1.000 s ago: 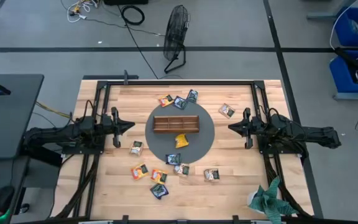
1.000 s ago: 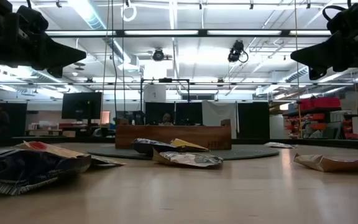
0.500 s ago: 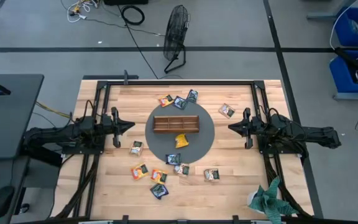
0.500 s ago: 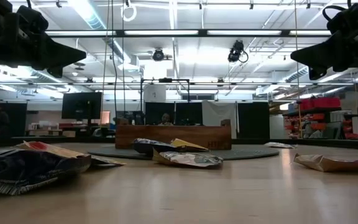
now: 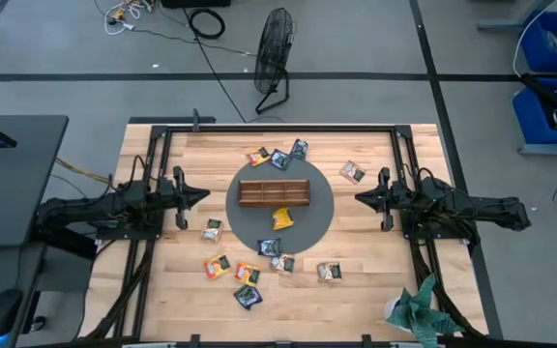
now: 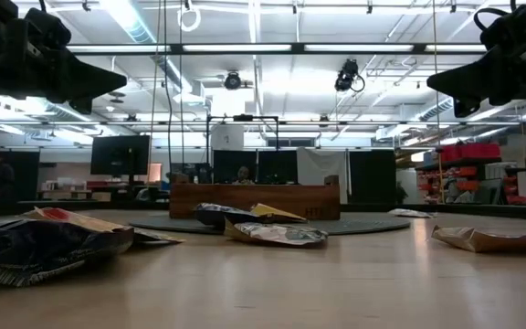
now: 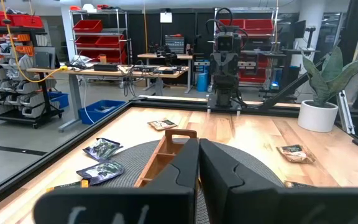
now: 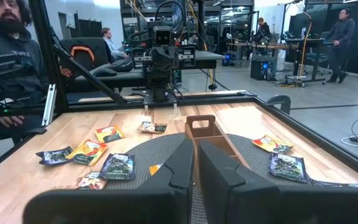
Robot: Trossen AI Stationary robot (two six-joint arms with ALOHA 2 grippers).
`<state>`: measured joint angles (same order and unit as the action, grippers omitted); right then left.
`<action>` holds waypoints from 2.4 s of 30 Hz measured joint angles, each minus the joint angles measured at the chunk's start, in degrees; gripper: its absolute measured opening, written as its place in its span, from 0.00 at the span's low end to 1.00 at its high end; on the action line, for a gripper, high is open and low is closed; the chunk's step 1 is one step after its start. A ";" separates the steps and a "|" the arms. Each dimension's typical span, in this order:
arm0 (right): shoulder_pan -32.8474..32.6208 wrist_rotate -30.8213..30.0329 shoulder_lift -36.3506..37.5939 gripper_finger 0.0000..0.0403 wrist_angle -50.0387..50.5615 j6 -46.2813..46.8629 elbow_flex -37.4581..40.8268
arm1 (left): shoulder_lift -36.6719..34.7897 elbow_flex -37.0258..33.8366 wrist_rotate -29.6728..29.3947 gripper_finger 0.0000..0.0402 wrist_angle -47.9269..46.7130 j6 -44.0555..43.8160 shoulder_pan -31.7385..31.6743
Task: Pick & Place Tea
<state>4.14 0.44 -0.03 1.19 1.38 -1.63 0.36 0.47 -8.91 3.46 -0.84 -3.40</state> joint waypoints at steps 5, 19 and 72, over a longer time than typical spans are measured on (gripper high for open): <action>-0.01 -0.38 0.00 0.08 0.00 -0.40 0.00 | 0.00 0.00 0.00 0.05 -0.02 0.00 -0.02; -0.01 -7.08 0.02 0.08 -4.54 51.84 -0.03 | 0.00 0.00 -0.07 0.05 0.46 0.00 -0.04; -10.38 20.03 -51.52 0.38 4.87 80.59 -28.37 | 0.00 0.00 -5.42 0.05 19.56 -32.02 0.26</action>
<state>-6.24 20.47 -51.55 6.06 81.97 -30.00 0.36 0.47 -14.33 23.02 -32.86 -3.14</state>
